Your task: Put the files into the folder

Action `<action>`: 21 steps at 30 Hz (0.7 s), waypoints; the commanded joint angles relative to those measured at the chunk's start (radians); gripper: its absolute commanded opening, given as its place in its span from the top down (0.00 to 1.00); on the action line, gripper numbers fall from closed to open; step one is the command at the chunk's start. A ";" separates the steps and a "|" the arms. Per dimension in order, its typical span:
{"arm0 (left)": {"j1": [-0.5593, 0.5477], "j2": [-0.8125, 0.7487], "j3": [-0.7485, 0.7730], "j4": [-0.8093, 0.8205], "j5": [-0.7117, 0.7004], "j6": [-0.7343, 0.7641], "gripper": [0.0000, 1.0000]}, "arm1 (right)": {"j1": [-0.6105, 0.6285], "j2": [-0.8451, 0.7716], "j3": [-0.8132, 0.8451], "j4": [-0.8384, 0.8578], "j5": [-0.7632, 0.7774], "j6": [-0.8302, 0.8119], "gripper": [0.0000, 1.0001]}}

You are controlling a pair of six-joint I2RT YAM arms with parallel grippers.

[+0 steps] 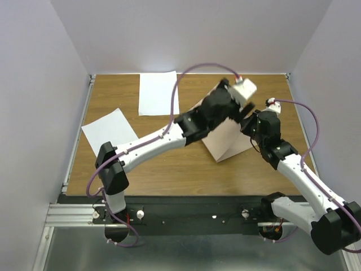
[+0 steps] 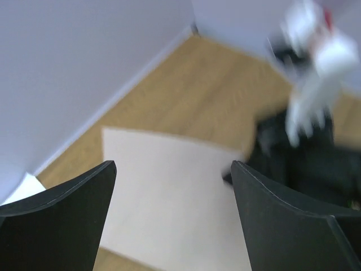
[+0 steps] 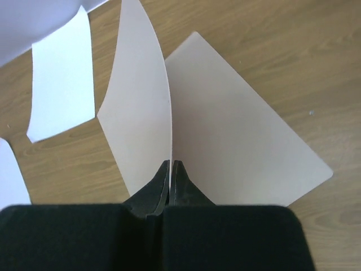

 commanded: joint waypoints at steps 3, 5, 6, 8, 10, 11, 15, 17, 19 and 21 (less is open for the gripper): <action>0.105 0.093 0.544 -0.274 -0.232 -0.390 0.08 | 0.003 -0.060 0.117 -0.057 -0.165 -0.397 0.99; 0.126 0.055 0.556 -0.383 -0.272 -0.496 0.08 | 0.003 -0.069 0.168 -0.094 -0.249 -0.483 0.99; 0.132 -0.027 0.508 -0.402 -0.319 -0.601 0.08 | 0.005 -0.074 0.183 -0.100 -0.283 -0.506 0.99; 0.137 -0.144 0.242 -0.355 -0.368 -0.696 0.06 | 0.005 -0.078 0.202 -0.103 -0.385 -0.566 0.99; 0.145 -0.329 -0.049 -0.272 -0.376 -0.806 0.03 | 0.009 -0.069 0.209 -0.103 -0.496 -0.619 0.99; 0.151 -0.386 -0.132 -0.256 -0.363 -0.840 0.03 | 0.020 -0.065 0.211 -0.103 -0.524 -0.624 0.99; 0.166 -0.662 -0.403 -0.326 -0.385 -1.030 0.03 | 0.097 -0.054 0.217 -0.112 -0.551 -0.739 0.99; 0.169 -0.722 -0.486 -0.463 -0.410 -1.152 0.03 | 0.173 -0.048 0.219 -0.122 -0.528 -0.788 0.99; 0.172 -0.795 -0.556 -0.594 -0.435 -1.240 0.02 | 0.236 -0.039 0.226 -0.138 -0.492 -0.830 0.99; 0.174 -0.856 -0.599 -0.665 -0.445 -1.351 0.03 | 0.366 -0.005 0.237 -0.154 -0.426 -0.859 0.99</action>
